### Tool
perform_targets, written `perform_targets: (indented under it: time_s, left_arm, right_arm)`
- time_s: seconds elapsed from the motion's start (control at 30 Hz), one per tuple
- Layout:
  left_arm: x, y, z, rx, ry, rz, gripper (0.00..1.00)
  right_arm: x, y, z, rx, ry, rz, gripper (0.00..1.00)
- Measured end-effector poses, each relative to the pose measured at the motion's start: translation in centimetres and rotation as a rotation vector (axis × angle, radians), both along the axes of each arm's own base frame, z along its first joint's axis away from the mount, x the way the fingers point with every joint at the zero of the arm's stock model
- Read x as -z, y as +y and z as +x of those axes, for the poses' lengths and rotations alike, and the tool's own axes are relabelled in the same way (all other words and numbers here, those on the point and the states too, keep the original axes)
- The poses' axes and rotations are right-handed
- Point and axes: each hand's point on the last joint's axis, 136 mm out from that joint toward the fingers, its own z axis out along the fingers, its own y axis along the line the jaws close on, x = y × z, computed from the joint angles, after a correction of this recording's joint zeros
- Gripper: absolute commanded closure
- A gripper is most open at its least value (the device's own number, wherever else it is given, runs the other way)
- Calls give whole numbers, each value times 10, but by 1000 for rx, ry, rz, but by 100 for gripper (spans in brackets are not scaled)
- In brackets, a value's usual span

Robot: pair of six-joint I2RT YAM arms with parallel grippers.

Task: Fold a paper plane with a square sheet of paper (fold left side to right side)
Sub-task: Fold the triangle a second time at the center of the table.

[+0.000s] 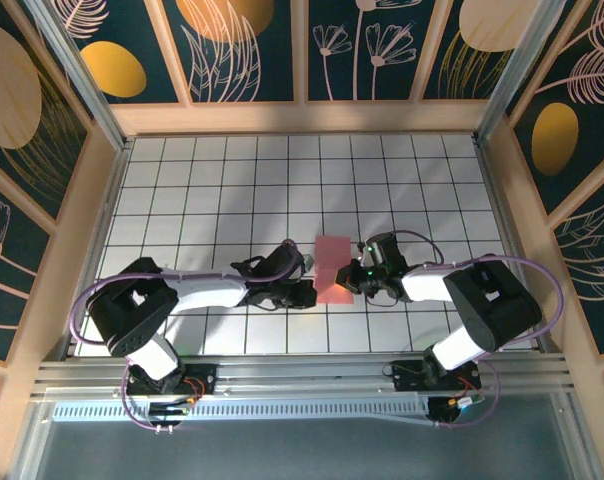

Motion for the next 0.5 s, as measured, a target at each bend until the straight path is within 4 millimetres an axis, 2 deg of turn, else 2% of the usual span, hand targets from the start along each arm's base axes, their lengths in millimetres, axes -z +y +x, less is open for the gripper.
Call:
perform_targets:
  time_s: [0.27,0.5]
  left_arm:
    - [-1,-15,16,-7,-5,-6,100]
    - [12,-23,27,-4,-10,25,100]
  right_arm:
    - [0,0,0,0,0,0,100]
    - [0,0,0,0,0,0,100]
